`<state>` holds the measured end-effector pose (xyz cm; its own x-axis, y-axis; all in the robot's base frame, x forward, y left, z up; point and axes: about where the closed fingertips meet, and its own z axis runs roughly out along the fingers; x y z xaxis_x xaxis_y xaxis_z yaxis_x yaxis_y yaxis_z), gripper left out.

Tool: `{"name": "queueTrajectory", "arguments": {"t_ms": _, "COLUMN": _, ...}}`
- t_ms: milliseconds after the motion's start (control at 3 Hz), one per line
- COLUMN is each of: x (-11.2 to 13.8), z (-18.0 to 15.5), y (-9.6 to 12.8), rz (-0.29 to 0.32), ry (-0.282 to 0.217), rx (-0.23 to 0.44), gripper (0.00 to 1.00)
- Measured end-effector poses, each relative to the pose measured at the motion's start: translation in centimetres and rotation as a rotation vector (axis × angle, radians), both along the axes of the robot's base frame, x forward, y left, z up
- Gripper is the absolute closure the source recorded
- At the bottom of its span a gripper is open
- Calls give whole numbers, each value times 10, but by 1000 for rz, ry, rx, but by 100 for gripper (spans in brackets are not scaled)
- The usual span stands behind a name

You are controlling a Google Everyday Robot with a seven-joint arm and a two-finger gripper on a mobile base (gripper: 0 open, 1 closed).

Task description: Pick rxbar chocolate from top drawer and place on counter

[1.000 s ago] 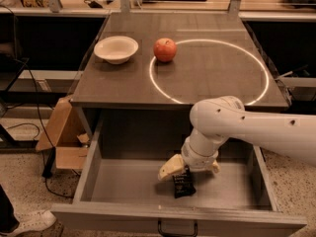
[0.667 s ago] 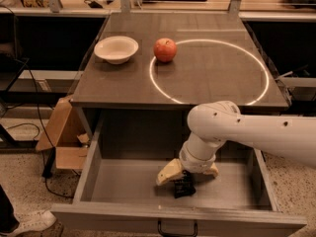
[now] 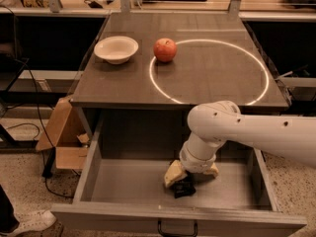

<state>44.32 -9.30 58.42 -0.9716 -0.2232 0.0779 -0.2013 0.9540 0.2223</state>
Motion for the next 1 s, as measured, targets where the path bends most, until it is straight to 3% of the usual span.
{"name": "queueTrajectory", "arguments": {"t_ms": 333, "x": 0, "z": 0, "y": 0, "rz": 0, "ry": 0, "rx": 0, "gripper": 56}}
{"name": "queueTrajectory", "arguments": {"t_ms": 1000, "x": 0, "z": 2, "y": 0, "rz": 0, "ry": 0, "rx": 0, "gripper": 100}}
